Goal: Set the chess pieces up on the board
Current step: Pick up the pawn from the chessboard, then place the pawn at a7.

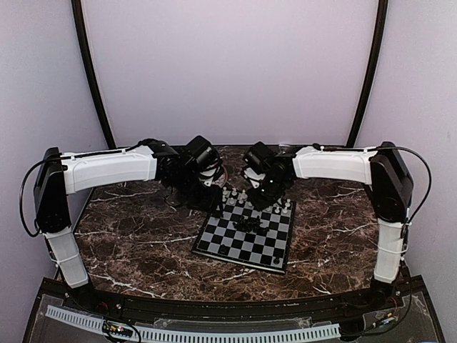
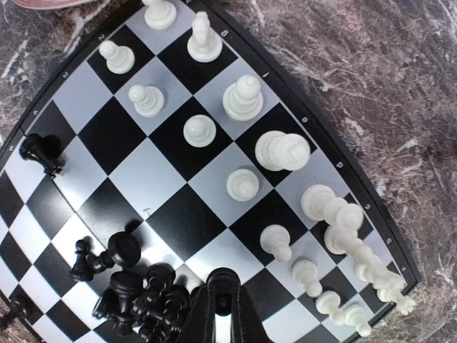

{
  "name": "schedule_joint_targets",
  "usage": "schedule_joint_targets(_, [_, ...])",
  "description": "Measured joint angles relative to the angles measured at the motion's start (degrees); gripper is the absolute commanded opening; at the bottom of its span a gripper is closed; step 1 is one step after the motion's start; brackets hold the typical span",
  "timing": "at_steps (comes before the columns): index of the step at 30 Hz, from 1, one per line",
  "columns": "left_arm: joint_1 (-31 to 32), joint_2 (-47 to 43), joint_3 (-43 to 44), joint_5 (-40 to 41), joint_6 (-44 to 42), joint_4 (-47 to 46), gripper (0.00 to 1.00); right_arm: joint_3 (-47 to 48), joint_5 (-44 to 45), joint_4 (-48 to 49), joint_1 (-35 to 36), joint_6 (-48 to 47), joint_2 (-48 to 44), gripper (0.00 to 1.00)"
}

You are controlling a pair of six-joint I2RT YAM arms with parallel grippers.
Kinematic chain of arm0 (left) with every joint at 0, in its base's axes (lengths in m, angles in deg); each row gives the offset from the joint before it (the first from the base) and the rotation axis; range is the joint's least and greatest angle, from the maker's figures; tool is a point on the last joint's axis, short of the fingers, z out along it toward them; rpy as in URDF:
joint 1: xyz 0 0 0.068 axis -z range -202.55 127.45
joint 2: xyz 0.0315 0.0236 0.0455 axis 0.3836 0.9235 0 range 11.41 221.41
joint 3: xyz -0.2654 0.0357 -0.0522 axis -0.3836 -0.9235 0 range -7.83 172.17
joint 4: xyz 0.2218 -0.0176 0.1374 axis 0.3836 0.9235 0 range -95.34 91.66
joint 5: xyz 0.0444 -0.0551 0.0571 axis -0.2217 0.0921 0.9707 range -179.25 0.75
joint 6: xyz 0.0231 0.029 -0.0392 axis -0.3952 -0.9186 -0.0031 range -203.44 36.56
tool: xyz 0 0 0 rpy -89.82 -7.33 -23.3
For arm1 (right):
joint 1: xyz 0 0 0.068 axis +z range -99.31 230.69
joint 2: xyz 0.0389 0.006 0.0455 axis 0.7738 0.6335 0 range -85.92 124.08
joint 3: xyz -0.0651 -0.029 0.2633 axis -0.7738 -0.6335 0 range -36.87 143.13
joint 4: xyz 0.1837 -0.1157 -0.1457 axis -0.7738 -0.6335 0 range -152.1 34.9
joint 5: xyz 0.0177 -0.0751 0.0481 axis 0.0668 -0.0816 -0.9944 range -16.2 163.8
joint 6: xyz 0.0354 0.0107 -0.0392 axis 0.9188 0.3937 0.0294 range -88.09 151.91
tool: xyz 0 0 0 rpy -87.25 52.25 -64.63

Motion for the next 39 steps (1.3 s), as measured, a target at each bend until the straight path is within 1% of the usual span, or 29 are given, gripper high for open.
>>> schedule_joint_targets(3, [0.00,-0.02,-0.20,-0.02,0.00,-0.50,0.44,0.02,0.15,-1.68,0.00,0.02,-3.91,0.00])
schedule_joint_targets(7, [0.00,-0.02,-0.24,-0.22,-0.02,-0.98,0.44,-1.88,-0.76,-2.64,0.07,0.61,-11.96,0.00])
schedule_joint_targets(12, [0.00,-0.02,-0.24,-0.39,-0.13,-1.31,0.44,-12.28,-2.10,-2.91,1.73,1.84,-22.36,0.00])
schedule_joint_targets(15, [0.00,0.00,-0.17,-0.42,-0.42,-1.42,0.44,-20.24,-2.32,-3.89,4.37,2.49,-25.44,0.00])
schedule_joint_targets(17, [0.00,0.07,0.00,-0.42,-0.68,-1.42,0.44,-24.74,-2.12,-4.87,6.27,2.62,-26.25,0.00])
schedule_joint_targets(21, [0.00,0.83,0.96,-0.46,-1.49,-1.42,0.44,-28.46,-1.46,-6.82,8.81,2.54,-26.38,0.00])
schedule_joint_targets(29, [0.00,3.23,2.08,-1.07,-3.10,-1.38,0.44,-28.87,-1.27,-5.51,9.84,2.25,-26.16,0.00])
schedule_joint_targets(39, [0.00,3.45,3.06,-1.22,-3.98,-0.96,0.43,-28.87,-1.66,-2.21,10.51,2.16,-23.02,0.01])
